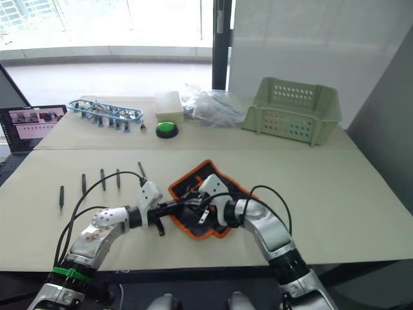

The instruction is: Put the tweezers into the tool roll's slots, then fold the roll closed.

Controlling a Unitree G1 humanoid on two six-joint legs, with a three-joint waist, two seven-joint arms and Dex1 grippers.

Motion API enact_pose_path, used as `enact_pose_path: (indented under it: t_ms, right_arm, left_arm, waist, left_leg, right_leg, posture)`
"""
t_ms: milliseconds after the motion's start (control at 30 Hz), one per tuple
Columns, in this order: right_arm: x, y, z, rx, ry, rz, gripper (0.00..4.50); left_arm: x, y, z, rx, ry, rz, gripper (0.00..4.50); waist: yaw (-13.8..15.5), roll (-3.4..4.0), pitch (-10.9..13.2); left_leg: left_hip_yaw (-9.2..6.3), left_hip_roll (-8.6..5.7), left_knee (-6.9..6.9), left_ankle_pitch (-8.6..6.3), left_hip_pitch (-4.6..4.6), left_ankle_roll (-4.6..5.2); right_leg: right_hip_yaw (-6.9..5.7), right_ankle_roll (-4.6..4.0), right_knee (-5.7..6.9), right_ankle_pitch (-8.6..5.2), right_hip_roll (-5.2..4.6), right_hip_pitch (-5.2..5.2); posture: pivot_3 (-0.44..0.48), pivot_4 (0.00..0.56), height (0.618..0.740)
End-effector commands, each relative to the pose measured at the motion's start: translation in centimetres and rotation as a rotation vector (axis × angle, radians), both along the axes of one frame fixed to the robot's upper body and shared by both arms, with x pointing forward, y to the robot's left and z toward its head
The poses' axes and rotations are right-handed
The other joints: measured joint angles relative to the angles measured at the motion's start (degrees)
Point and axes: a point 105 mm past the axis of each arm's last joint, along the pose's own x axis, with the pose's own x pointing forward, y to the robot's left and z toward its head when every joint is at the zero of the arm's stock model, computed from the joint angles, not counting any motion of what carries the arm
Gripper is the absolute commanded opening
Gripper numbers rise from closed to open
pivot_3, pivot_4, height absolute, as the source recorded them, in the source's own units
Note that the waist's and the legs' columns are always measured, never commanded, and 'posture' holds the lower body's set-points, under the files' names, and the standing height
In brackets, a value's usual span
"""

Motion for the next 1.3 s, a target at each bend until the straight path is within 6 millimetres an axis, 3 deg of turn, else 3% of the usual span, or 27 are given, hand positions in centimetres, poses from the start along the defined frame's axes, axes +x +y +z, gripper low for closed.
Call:
enact_pose_path:
  t_ms: [33, 167, 333, 800, 1167, 1300]
  right_arm:
    - [0.2, 0.8, 0.0, -0.032, -0.042, 0.015, 0.0]
    - [0.3, 0.5, -1.9, -0.098, -0.008, -0.012, 0.0]
    - [-1.5, -0.7, -4.5, -0.175, 0.084, -0.001, 0.0]
    - [-5.3, -3.6, -3.5, -0.164, 0.141, -0.066, 0.0]
    - [-6.7, -4.6, -3.4, -0.119, 0.203, -0.138, 0.0]
    - [-5.8, -3.8, -0.7, 0.002, 0.081, -0.156, 0.0]
  left_arm:
    - [-0.2, 0.8, -2.1, 0.069, 0.058, 0.028, 0.05]
    - [-0.2, 0.7, -2.2, 0.081, 0.048, 0.015, 0.05]
    - [-0.3, 0.7, -2.4, 0.098, 0.035, 0.006, 0.05]
    - [0.0, 0.2, -2.5, 0.098, 0.027, -0.005, 0.05]
    - [0.1, -0.1, -2.6, 0.104, 0.015, -0.033, 0.05]
    - [0.3, -0.3, -0.7, -0.027, -0.018, -0.023, 0.05]
  waist:
    - [-0.04, 0.01, 0.0]
    - [-0.15, 0.07, -0.05]
    - [-0.13, 0.34, -0.49]
    - [0.2, 0.27, -0.79]
    - [0.57, 0.26, -0.8]
    - [0.55, 0.23, -0.77]
  left_leg:
    - [0.0, 0.0, 0.0, 0.0, 0.01, 0.0]
    - [0.0, 0.01, 0.0, 0.0, 0.07, 0.0]
    - [0.0, 0.01, 0.0, 0.0, 0.1, 0.0]
    - [0.0, 0.0, -0.01, -0.01, 0.07, -0.01]
    - [0.01, 0.01, -0.01, -0.02, 0.03, -0.02]
    - [0.01, 0.01, -0.02, -0.07, -0.04, -0.12]
  right_leg:
    - [0.0, 0.0, 0.01, 0.0, 0.0, 0.0]
    - [0.0, 0.0, 0.01, 0.0, 0.01, 0.04]
    - [0.0, -0.02, 0.01, -0.01, 0.01, 0.07]
    - [0.0, -0.39, -0.11, -0.27, -0.04, 0.07]
    - [-0.01, -0.37, -0.33, -0.26, -0.09, 0.07]
    - [-0.02, -0.38, -0.36, -0.26, -0.1, 0.02]
  posture:
    - [0.0, 0.15, 0.725]
    - [0.0, 0.15, 0.725]
    - [0.0, 0.15, 0.725]
    - [0.0, 0.15, 0.725]
    - [0.0, 0.15, 0.725]
    - [0.0, 0.15, 0.725]
